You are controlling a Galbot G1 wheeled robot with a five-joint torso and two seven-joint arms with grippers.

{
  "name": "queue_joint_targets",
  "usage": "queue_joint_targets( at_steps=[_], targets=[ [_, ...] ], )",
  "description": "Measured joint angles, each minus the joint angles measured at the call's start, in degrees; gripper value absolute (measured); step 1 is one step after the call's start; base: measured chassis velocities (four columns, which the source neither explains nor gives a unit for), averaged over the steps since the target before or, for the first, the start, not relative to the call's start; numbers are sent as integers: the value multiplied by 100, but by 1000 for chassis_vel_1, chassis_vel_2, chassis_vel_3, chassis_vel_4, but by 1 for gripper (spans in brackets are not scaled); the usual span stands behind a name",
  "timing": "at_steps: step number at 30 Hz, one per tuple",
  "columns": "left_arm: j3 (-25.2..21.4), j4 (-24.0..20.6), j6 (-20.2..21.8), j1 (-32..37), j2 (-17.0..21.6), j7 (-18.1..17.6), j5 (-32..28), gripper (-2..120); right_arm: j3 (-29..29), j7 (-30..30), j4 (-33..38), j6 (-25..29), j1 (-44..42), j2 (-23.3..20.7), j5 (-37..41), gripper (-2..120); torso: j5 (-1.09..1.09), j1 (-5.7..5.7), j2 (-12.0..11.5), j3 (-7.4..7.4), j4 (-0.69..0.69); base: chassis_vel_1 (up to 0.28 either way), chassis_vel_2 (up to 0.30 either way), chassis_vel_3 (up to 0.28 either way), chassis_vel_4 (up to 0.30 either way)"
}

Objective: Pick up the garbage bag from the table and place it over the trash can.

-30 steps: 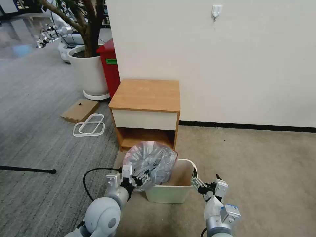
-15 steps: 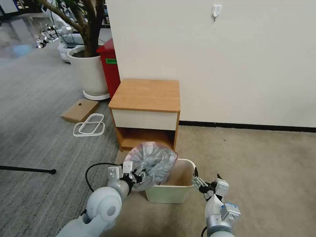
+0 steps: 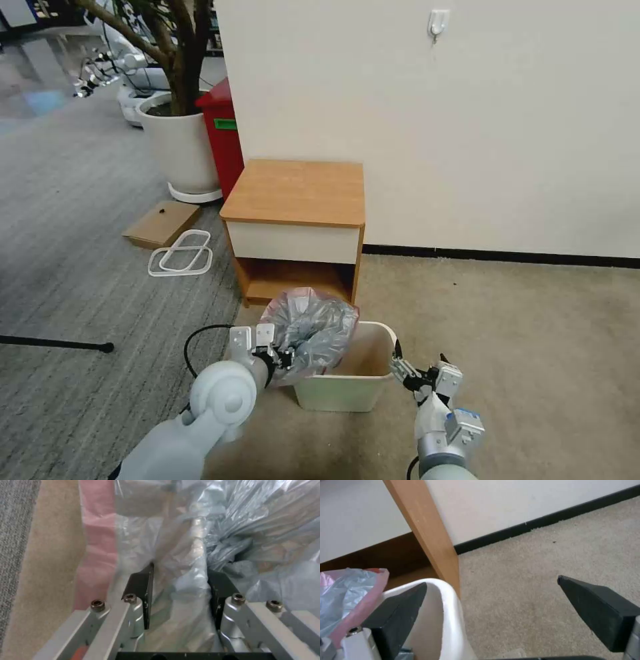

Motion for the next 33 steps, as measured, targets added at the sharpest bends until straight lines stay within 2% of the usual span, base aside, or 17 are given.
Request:
queue_joint_targets(
  at_steps=[4, 13, 21, 25, 27, 28, 30, 32, 33],
  targets=[
    [106, 66, 55, -142, -14, -192, -211, 33, 22, 6, -10, 1, 32, -8, 27, 100, 0, 0, 0, 0, 0, 0, 0, 0, 0],
    [204, 167, 167, -298, -96, -499, -400, 3, 37, 22, -18, 0, 90, -24, 64, 100, 1, 0, 0, 0, 0, 0, 0, 0, 0],
    [215, 192, 189, -369, -73, -524, -407, 1, 42, -15, 244, -8, 115, -131, 53, 100, 1, 0, 0, 0, 0, 0, 0, 0, 0],
    [192, 189, 54, -361, 59, -148, -44, 1, 52, -220, 817, -181, 86, -363, 370, 100, 0, 0, 0, 0, 0, 0, 0, 0, 0],
    [179, 165, -119, -286, 171, 250, 380, 1, -39, -437, 1395, -623, 26, -664, 1166, 100, 0, 0, 0, 0, 0, 0, 0, 0, 0],
    [179, 165, -119, -286, 171, 250, 380, 1, -39, -437, 1395, -623, 26, -664, 1166, 100, 0, 0, 0, 0, 0, 0, 0, 0, 0],
    [165, 146, -238, -205, 231, 501, 664, 1, -69, -561, 1719, -1098, 35, -888, 1883, 100, -2, 0, 0, 0, 0, 0, 0, 0, 0],
    [136, 99, -415, -55, 311, 866, 1079, 1, -130, -559, 2028, -1996, 283, -1225, 3020, 100, 0, 0, 0, 0, 0, 0, 0, 0, 0],
    [136, 99, -415, -55, 311, 866, 1079, 1, -130, -559, 2028, -1996, 283, -1225, 3020, 100, 0, 0, 0, 0, 0, 0, 0, 0, 0]
  ],
)
